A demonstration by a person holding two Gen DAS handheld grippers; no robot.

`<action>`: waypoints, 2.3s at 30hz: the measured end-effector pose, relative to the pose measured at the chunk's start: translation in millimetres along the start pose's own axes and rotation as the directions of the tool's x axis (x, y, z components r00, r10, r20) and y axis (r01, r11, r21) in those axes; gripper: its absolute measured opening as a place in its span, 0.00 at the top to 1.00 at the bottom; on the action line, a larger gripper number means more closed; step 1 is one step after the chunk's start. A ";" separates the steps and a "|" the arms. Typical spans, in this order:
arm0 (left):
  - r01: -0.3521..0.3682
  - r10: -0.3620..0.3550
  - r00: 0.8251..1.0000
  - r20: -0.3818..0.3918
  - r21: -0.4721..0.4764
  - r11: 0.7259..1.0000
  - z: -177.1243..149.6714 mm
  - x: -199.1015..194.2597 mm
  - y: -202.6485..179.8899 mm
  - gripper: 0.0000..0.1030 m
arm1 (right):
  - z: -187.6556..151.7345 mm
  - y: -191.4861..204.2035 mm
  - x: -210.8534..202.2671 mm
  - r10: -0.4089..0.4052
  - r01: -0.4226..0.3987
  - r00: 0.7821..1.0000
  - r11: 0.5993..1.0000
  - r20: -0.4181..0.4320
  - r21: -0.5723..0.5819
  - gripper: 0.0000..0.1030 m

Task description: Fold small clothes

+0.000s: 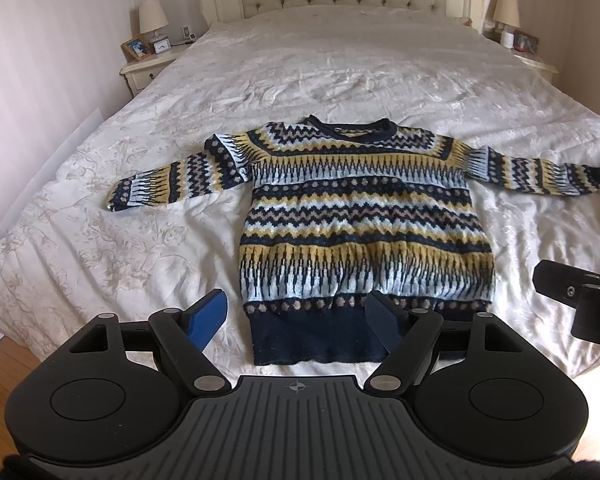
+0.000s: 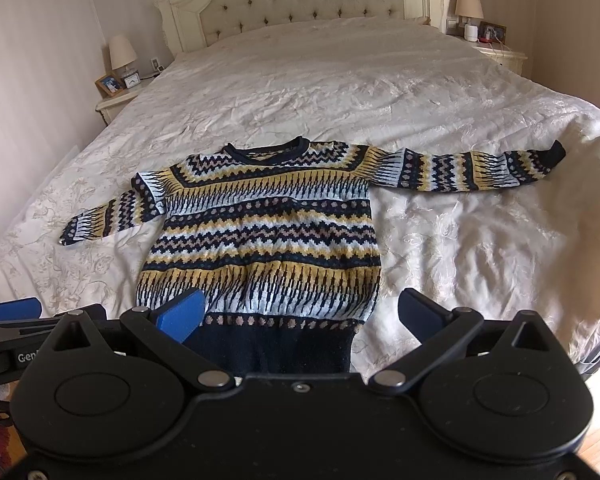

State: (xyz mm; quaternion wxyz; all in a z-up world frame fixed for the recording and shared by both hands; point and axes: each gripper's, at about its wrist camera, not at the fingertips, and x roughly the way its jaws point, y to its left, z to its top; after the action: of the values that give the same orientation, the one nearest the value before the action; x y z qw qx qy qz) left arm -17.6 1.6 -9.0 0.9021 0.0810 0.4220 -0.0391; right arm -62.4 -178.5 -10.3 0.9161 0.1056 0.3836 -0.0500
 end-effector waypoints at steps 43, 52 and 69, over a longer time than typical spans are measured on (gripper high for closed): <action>0.019 -0.019 0.998 -0.061 -0.004 1.000 21.0 33.6 9.1 0.27 | 15.7 16.6 25.5 0.024 -0.024 1.000 0.999 -0.002 -0.022 0.01; 0.050 -0.049 0.998 -0.026 0.030 0.998 59.8 49.2 23.0 0.42 | 47.4 35.3 22.7 0.006 -0.003 0.987 1.000 0.161 -0.017 0.01; 0.125 -0.118 0.991 -0.067 0.108 0.986 105.4 102.6 39.5 0.43 | 69.1 19.2 84.6 -0.092 0.077 0.990 0.988 0.108 0.132 0.02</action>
State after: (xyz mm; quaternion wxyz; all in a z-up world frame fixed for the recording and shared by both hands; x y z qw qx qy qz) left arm 133.2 21.3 -16.8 0.8790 0.1068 0.4501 -0.1155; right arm 48.0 -176.7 -20.4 0.9248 0.1446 0.3310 -0.1192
